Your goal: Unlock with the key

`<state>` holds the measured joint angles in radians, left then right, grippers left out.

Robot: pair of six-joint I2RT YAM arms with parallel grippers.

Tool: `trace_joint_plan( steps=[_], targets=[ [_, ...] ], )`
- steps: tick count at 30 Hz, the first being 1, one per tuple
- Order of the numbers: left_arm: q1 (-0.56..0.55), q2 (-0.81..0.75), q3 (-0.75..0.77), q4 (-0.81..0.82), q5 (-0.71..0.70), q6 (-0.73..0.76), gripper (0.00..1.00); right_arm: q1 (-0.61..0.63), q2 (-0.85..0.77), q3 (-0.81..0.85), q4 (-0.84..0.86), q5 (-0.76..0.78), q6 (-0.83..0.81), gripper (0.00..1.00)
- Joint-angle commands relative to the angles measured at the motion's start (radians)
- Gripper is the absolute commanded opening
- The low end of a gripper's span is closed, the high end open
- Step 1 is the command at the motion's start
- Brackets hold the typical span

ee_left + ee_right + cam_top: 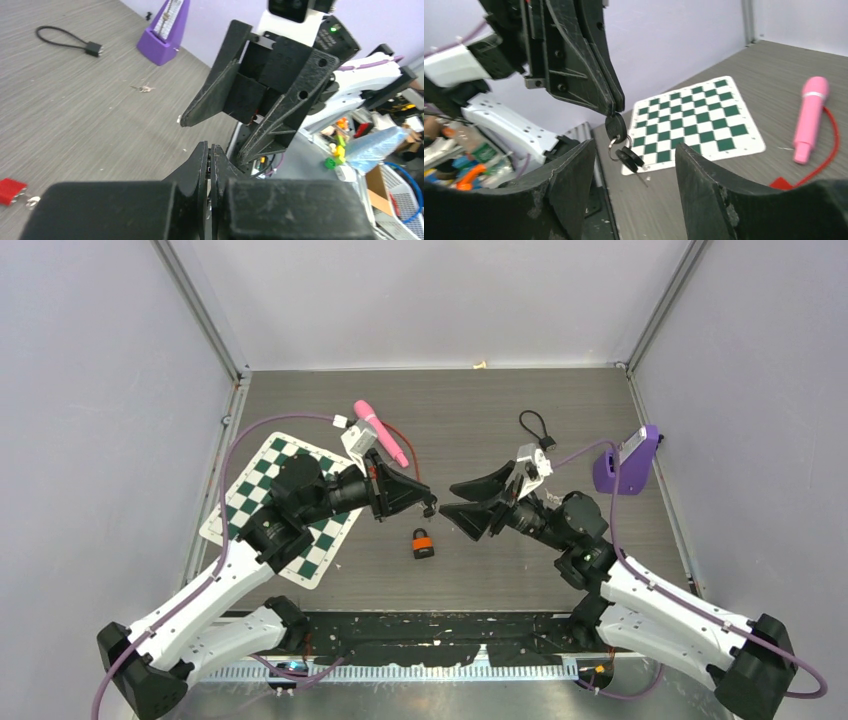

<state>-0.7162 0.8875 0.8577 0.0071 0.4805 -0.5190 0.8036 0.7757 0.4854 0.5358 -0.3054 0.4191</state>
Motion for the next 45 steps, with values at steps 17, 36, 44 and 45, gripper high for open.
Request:
trace_joint_plan(
  steps=[17, 36, 44, 45],
  targets=[
    [-0.004, 0.002, -0.046, 0.304, 0.144, -0.188, 0.0, -0.072, 0.121, 0.012, 0.441, -0.253, 0.317, 0.31],
    [-0.004, 0.017, -0.049, 0.338, 0.172, -0.225, 0.0, -0.075, 0.16, 0.03, 0.471, -0.28, 0.351, 0.05],
    [-0.003, -0.022, 0.006, -0.016, -0.101, -0.104, 0.68, -0.088, 0.083, -0.033, 0.362, -0.17, 0.291, 0.05],
    [-0.004, -0.027, 0.022, -0.094, -0.161, -0.083, 0.79, -0.088, 0.072, -0.041, 0.335, -0.157, 0.286, 0.05]
  ],
)
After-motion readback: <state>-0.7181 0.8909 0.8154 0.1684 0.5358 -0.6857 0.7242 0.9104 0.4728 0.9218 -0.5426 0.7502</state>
